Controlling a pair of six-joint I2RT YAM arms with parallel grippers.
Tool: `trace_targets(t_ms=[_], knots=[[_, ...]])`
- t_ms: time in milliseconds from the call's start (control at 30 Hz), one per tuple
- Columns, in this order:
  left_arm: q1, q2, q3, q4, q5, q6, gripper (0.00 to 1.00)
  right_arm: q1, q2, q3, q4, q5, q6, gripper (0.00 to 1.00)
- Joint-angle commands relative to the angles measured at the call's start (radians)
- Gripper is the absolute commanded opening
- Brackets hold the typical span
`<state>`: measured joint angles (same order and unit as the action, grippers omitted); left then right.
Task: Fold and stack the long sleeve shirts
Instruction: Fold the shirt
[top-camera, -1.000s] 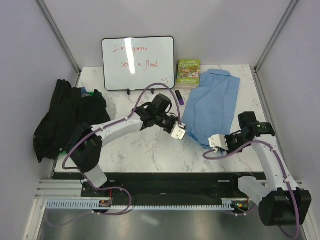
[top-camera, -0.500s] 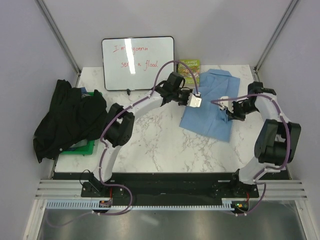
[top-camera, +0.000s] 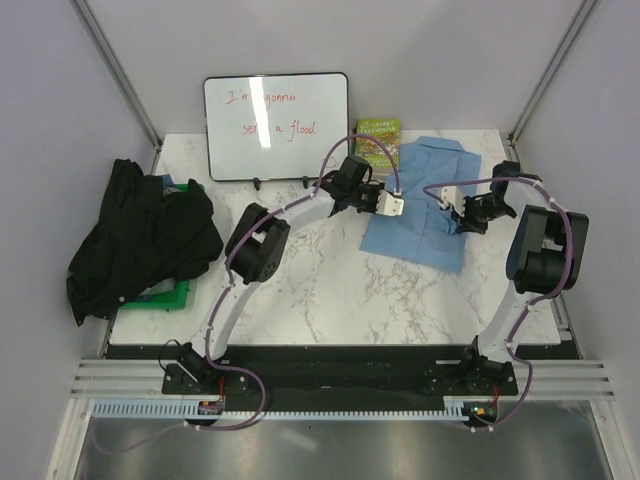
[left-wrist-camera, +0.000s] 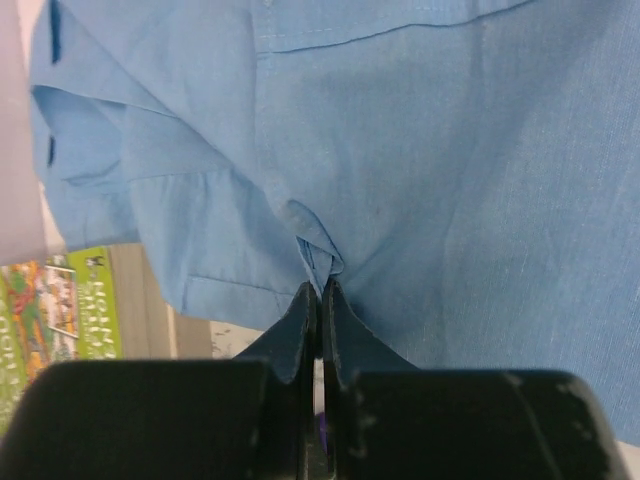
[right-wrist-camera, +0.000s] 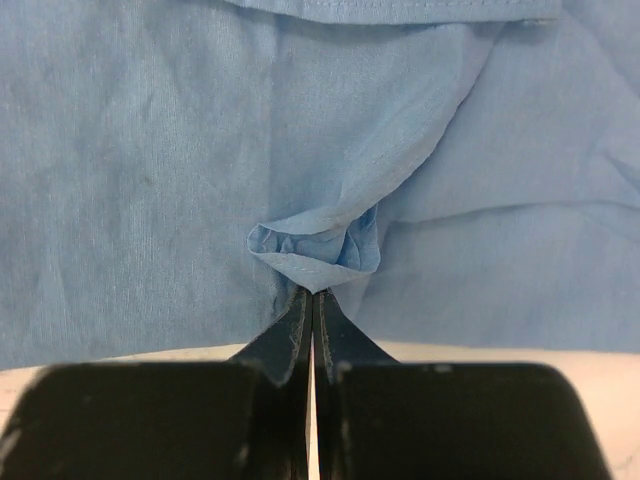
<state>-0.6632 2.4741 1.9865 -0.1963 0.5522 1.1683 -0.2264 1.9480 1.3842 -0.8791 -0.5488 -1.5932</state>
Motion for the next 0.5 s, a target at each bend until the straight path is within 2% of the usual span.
trace_targets(t_ms=[0,267,400,433,467], knots=[[-0.003,-0.021,0.028,0.176,-0.035,-0.068,0.03,-0.037,-0.075,-0.004,0.005,-0.037,0.013,0.0],[-0.01,0.003,0.038,0.23,-0.054,-0.073,0.04,-0.044,-0.054,0.004,0.02,-0.031,0.029,0.0],[-0.01,0.038,0.025,0.227,-0.119,-0.033,0.05,-0.042,-0.002,0.03,0.104,-0.023,0.127,0.0],[-0.01,0.043,0.02,0.224,-0.13,-0.027,0.12,-0.041,0.009,0.038,0.109,-0.02,0.145,0.01],[-0.01,0.043,0.015,0.224,-0.142,-0.024,0.19,-0.039,0.018,0.042,0.104,-0.008,0.163,0.12]])
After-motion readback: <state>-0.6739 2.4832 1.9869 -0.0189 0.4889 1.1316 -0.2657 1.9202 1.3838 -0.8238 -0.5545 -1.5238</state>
